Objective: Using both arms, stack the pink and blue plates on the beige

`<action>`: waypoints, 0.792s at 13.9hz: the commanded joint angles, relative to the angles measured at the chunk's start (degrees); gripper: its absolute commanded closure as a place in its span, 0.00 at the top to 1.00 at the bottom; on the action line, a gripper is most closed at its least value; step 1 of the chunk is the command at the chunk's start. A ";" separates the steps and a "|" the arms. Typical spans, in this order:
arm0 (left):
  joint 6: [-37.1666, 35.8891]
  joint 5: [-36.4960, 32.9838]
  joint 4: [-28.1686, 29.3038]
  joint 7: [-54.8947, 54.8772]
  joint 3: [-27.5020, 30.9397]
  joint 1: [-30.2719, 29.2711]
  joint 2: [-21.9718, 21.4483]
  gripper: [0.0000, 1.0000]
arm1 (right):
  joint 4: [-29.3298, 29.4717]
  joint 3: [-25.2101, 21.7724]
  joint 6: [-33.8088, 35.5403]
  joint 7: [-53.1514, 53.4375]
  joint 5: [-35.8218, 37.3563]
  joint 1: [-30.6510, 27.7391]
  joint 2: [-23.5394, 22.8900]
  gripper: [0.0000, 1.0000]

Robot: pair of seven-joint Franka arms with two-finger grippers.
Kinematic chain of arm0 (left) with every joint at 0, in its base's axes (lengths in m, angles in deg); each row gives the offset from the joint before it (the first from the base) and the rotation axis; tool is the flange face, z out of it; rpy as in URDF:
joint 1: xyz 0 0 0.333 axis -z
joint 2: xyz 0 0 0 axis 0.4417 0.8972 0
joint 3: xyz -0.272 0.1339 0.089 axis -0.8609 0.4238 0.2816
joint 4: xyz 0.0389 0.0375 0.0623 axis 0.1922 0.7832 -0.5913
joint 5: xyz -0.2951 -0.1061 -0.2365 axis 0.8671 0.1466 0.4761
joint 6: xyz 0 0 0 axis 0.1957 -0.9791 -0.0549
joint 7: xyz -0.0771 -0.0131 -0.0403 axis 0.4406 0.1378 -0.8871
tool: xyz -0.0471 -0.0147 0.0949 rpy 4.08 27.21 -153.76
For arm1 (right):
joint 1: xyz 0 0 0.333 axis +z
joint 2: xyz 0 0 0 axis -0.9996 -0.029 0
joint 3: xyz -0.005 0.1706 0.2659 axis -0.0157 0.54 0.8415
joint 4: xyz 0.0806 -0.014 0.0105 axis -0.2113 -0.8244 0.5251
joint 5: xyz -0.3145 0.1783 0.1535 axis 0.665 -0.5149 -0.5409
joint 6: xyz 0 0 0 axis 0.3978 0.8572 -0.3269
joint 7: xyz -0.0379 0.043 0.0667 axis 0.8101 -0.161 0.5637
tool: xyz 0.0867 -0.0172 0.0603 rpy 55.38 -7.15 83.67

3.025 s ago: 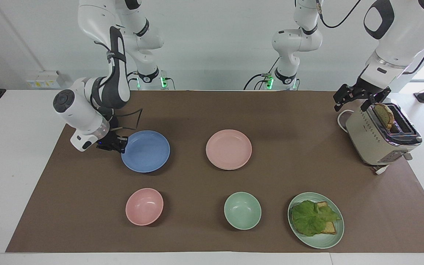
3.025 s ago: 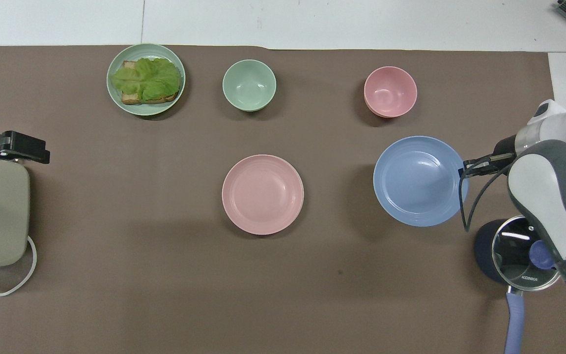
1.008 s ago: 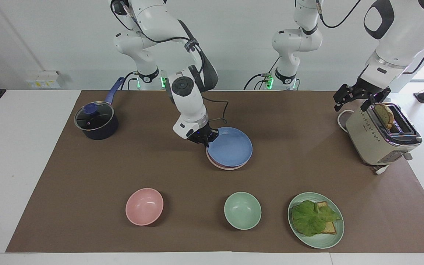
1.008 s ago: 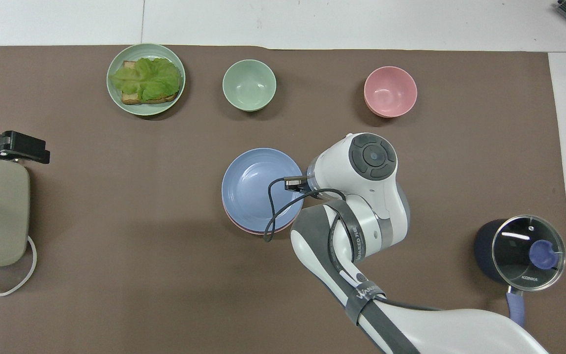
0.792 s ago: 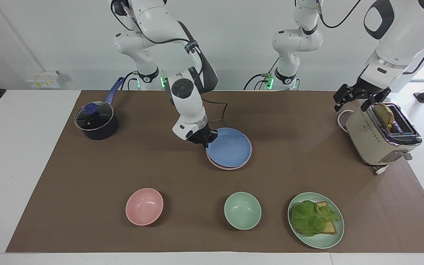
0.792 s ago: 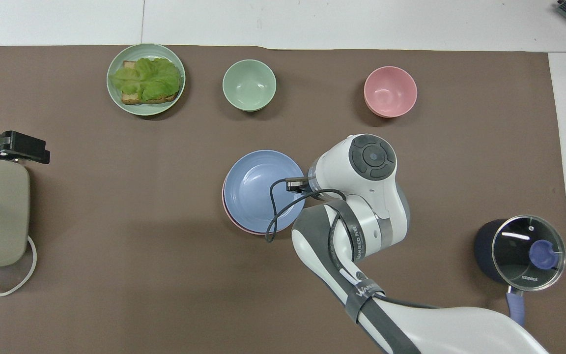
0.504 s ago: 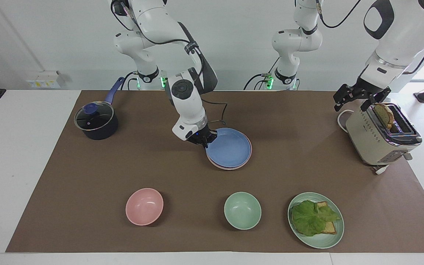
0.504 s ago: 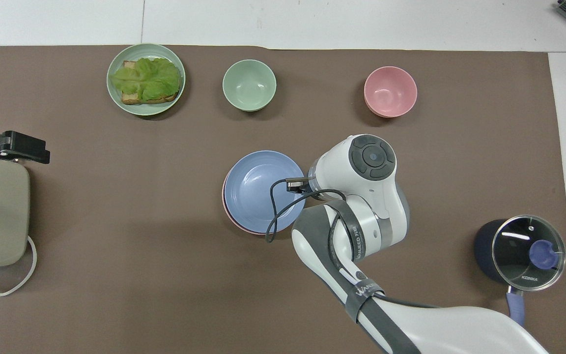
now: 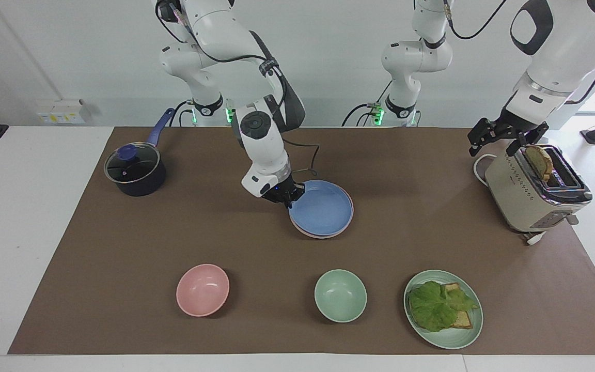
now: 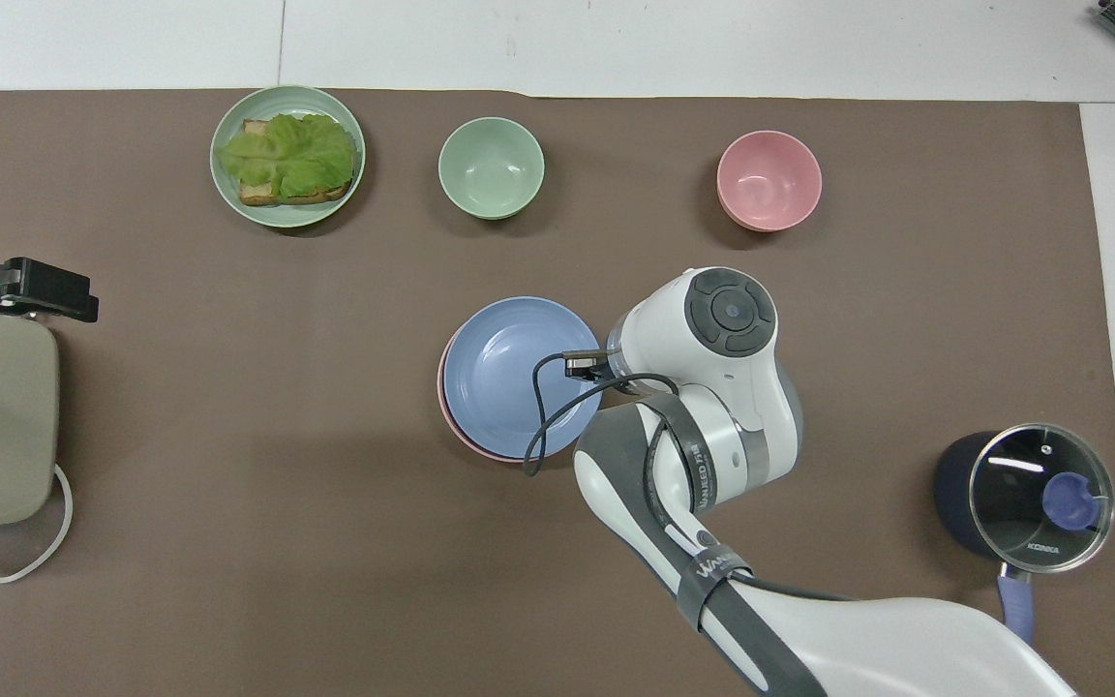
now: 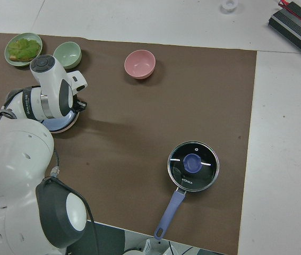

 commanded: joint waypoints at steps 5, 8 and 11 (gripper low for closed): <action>-0.76 -0.89 -0.07 0.23 -0.55 -0.78 -0.49 1.00 | 1.16 -0.39 -1.57 -1.33 -0.78 -0.61 0.25 1.00; -0.76 -0.89 -0.07 0.23 -0.55 -0.78 -0.49 1.00 | 2.13 -1.01 -0.51 -1.24 1.06 -4.12 2.71 1.00; -0.76 -0.89 -0.07 0.15 -0.55 -0.78 -0.49 1.00 | 2.30 -1.01 1.76 -1.24 11.15 -8.16 5.87 1.00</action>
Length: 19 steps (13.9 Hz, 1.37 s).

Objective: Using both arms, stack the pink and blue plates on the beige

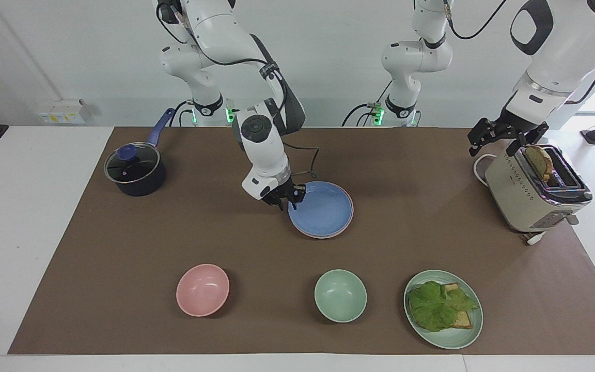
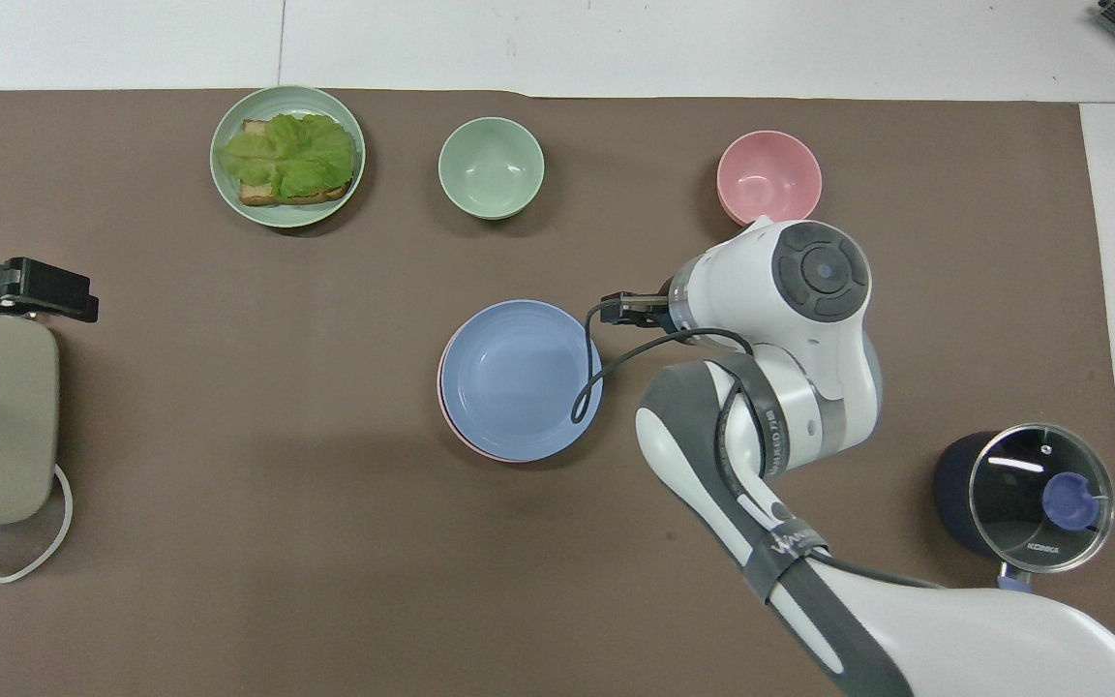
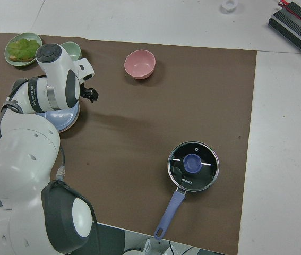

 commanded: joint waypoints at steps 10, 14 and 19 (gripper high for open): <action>-0.76 -0.89 -0.07 0.15 -0.55 -0.78 -0.49 1.00 | 5.34 0.48 24.54 -6.59 6.51 -15.17 12.56 1.00; -0.76 -0.89 -0.07 0.15 -0.55 -0.78 -0.49 1.00 | 5.43 0.39 27.89 -11.95 6.51 -20.36 15.64 1.00; -0.76 -0.89 -0.07 0.23 -0.55 -0.78 -0.49 1.00 | 5.34 0.22 32.11 -16.88 6.42 -25.37 17.58 1.00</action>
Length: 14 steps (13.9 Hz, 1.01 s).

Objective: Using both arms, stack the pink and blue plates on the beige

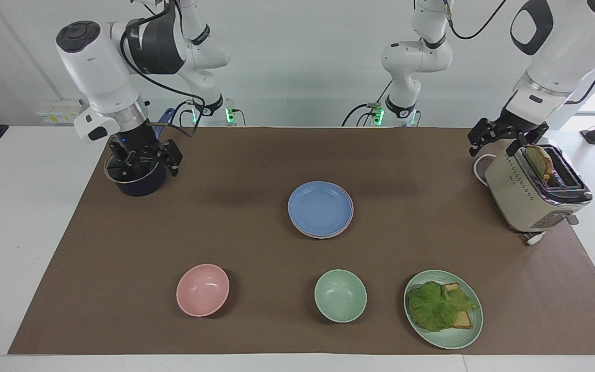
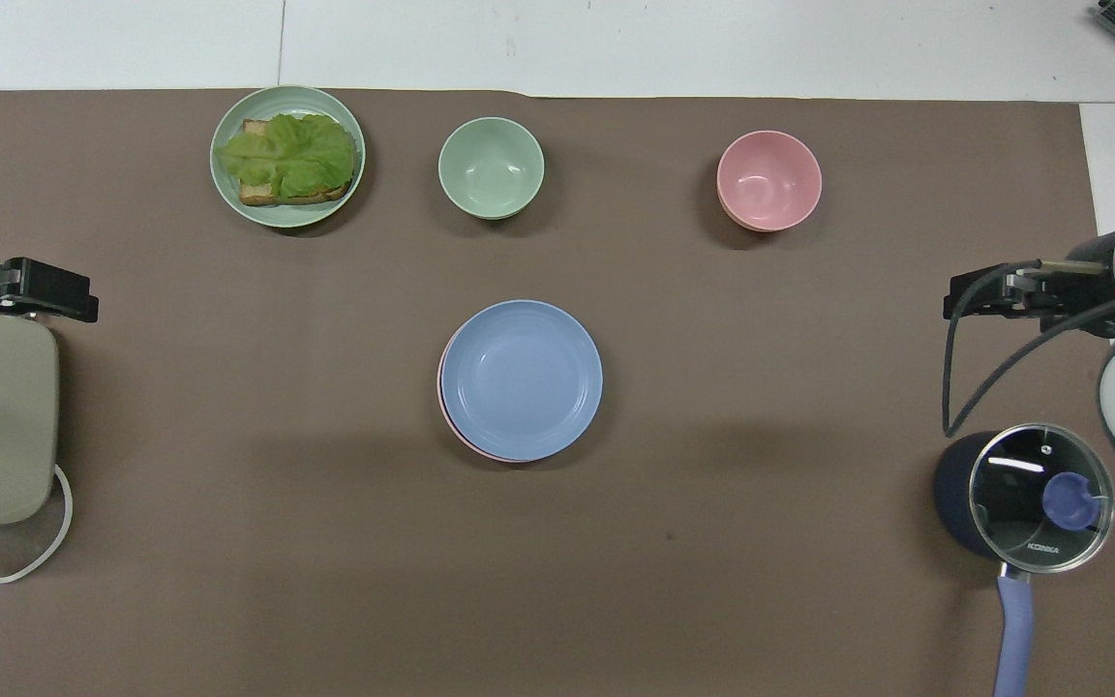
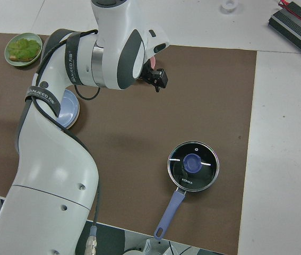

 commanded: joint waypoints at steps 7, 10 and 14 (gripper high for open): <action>-0.76 -0.89 -0.07 0.23 -0.55 -0.78 -0.49 1.00 | 11.74 0.84 14.00 -3.33 5.42 -2.35 1.24 1.00; -0.76 -0.89 -0.07 0.15 -0.55 -0.78 -0.49 1.00 | 11.32 1.19 14.11 -2.98 4.54 -1.90 2.38 1.00; -0.76 -0.89 -0.07 0.15 -0.55 -0.78 -0.49 1.00 | 10.88 1.19 14.37 -3.25 3.40 -1.82 2.56 1.00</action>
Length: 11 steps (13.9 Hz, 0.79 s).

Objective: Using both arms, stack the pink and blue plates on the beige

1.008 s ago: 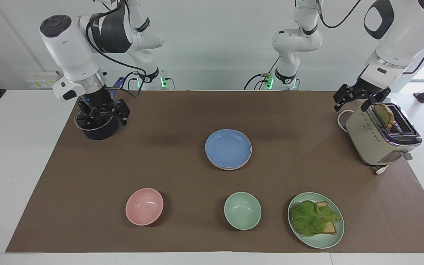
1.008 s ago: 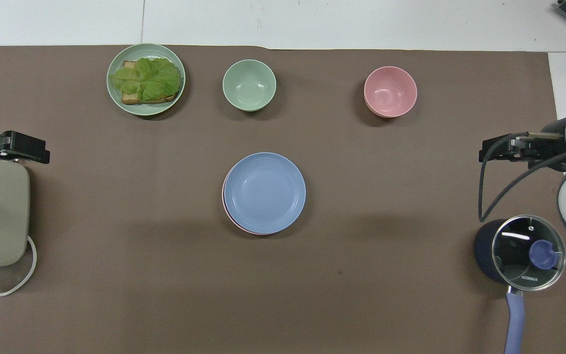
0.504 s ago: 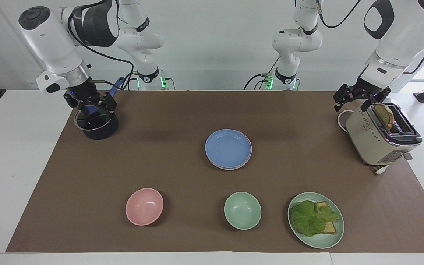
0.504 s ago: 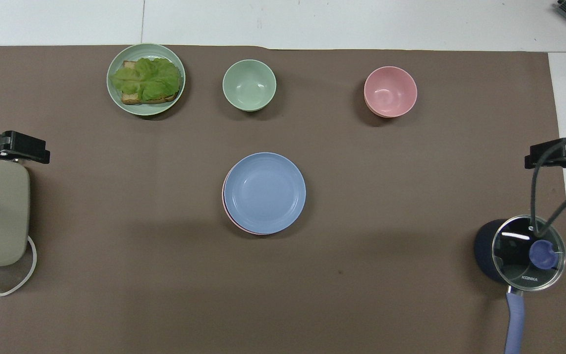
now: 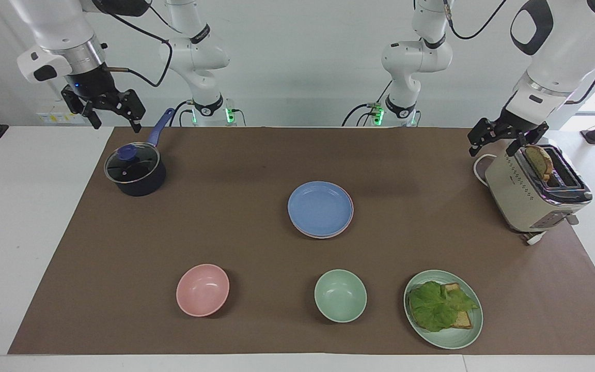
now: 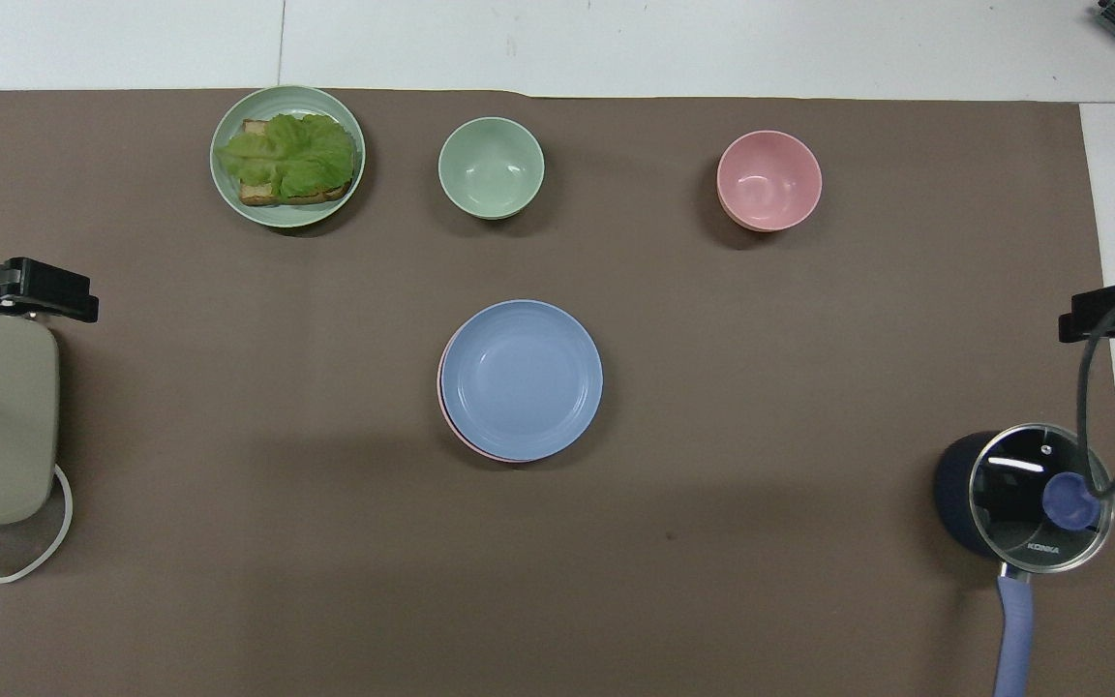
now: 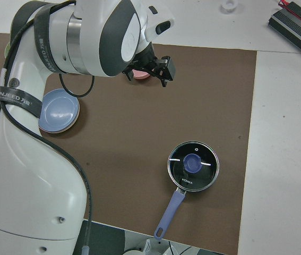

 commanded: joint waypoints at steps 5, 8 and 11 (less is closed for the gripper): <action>-0.76 -0.89 -0.07 0.23 -0.55 -0.78 -0.49 1.00 | -5.60 0.21 -2.56 -2.41 -0.30 0.77 3.41 1.00; -0.76 -0.89 -0.07 0.23 -0.55 -0.78 -0.49 1.00 | -5.25 0.21 -2.03 -2.24 0.40 1.39 3.23 1.00; -0.76 -0.89 -0.07 0.15 -0.55 -0.78 -0.49 1.00 | -4.55 0.21 -1.15 -1.98 -0.39 1.39 2.88 1.00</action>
